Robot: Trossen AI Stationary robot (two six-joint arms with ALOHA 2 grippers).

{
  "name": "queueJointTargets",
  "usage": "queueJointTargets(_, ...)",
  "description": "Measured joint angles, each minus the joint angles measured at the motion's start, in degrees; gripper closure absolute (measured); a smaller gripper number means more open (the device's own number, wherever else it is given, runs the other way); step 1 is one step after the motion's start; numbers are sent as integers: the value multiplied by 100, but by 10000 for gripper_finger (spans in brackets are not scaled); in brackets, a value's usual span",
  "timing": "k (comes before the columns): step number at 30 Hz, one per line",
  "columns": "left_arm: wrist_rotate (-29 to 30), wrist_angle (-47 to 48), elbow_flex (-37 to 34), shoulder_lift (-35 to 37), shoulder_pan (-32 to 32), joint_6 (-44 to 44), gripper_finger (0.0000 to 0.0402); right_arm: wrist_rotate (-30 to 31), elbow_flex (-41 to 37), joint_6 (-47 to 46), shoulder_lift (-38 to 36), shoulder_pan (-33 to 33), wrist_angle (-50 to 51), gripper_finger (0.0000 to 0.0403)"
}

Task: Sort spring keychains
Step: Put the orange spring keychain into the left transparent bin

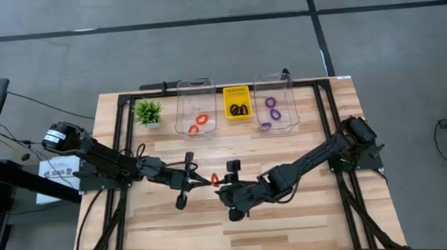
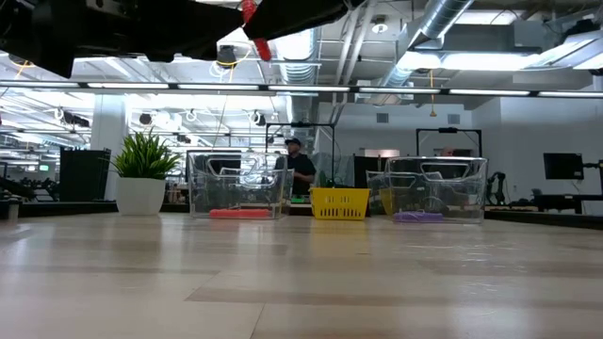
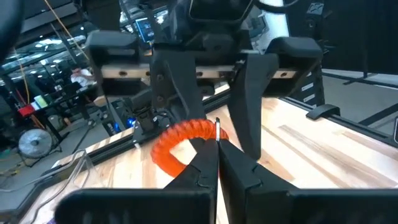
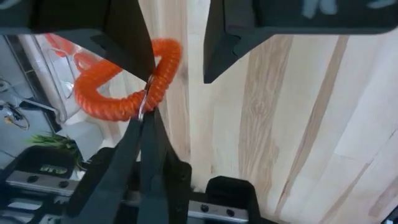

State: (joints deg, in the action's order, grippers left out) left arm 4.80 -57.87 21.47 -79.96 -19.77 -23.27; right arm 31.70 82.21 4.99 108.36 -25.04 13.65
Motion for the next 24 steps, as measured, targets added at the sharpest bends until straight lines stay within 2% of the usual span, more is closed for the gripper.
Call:
queueJointTargets(6, 328, 242, 0, 0, 101, -2, 397, 765, 0, 3, -43, -179, 72, 271)
queueJointTargets(10, 847, 442, 0, 0, 228, -2, 397, 1340, 0, 103, -83, -339, 138, 282)
queueJointTargets(13, 1544, 550, 0, 0, 318, 17, 397, 1824, 0, 153, -90, -471, 140, 291)
queueJointTargets(16, 2538, 651, -3, -1, 447, 140, 397, 2436, 0, 156, -90, -593, 140, 300)
queueJointTargets(20, 3775, 647, -55, -2, 710, 261, 398, 2723, 0, 157, -90, -698, 161, 309)
queueJointTargets(22, 4126, 640, -61, -2, 907, 278, 398, 2726, 0, 167, -90, -724, 144, 313)
queueJointTargets(24, 4196, 639, -61, -2, 1173, 307, 397, 2726, 0, 167, -90, -723, 133, 318)
